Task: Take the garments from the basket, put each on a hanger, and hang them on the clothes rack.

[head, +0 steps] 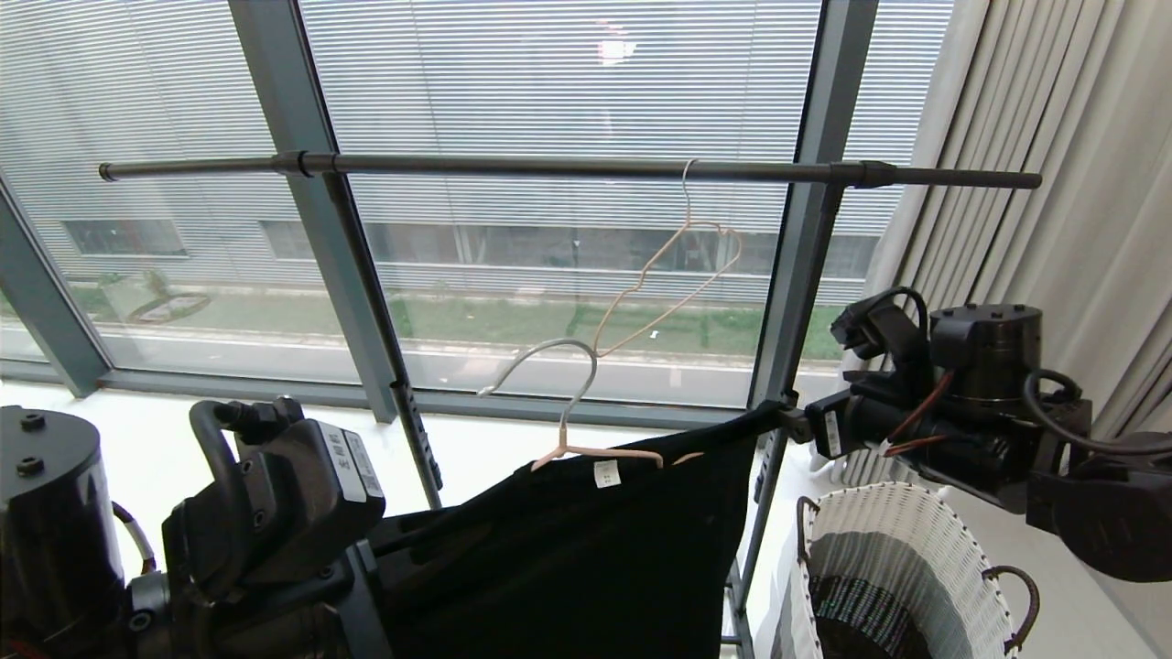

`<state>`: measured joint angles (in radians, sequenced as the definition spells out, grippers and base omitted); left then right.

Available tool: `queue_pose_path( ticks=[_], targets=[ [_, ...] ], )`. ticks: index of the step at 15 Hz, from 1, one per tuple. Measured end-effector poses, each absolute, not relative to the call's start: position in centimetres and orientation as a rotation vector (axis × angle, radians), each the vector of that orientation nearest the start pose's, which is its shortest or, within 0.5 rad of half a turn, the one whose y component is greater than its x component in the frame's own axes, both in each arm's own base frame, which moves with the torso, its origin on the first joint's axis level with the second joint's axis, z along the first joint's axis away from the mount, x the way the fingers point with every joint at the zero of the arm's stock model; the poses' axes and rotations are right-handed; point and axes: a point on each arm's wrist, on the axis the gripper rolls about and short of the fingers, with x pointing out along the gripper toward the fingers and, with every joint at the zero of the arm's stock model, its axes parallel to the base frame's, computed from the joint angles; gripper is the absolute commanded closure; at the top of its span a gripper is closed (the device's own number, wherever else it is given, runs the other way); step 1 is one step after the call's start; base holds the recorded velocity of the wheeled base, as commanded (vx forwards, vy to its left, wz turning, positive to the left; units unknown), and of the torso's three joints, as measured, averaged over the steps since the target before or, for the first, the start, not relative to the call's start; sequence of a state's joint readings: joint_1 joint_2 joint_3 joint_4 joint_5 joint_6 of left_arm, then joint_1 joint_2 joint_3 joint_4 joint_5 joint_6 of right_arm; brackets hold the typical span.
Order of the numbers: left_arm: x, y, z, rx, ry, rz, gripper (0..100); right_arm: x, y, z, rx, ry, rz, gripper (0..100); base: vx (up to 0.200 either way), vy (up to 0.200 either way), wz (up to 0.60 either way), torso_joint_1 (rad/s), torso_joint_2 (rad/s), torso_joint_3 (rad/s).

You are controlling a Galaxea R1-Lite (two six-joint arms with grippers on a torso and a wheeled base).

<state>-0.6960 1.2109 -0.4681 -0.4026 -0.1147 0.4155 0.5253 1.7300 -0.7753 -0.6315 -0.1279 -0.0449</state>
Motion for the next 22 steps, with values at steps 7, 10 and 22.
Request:
queue_pose_path(
  ticks=[7,10,22],
  targets=[
    [13.8,-10.5,18.0,0.485,0.200,-0.814,100,23.3,13.9,21.9,-0.115,0.258,0.641,0,0.000,0.000,0.00,0.000,0.00,0.000],
    [13.6,-10.9,18.1,0.487,0.189,-0.835,100,22.2,13.6,22.9,-0.121,0.241,0.747,0,0.000,0.000,0.00,0.000,0.00,0.000],
    [12.6,-13.1,19.4,0.489,0.117,-0.956,100,19.7,13.8,22.5,-0.441,0.242,1.163,0,0.000,0.000,0.00,0.000,0.00,0.000]
  ],
)
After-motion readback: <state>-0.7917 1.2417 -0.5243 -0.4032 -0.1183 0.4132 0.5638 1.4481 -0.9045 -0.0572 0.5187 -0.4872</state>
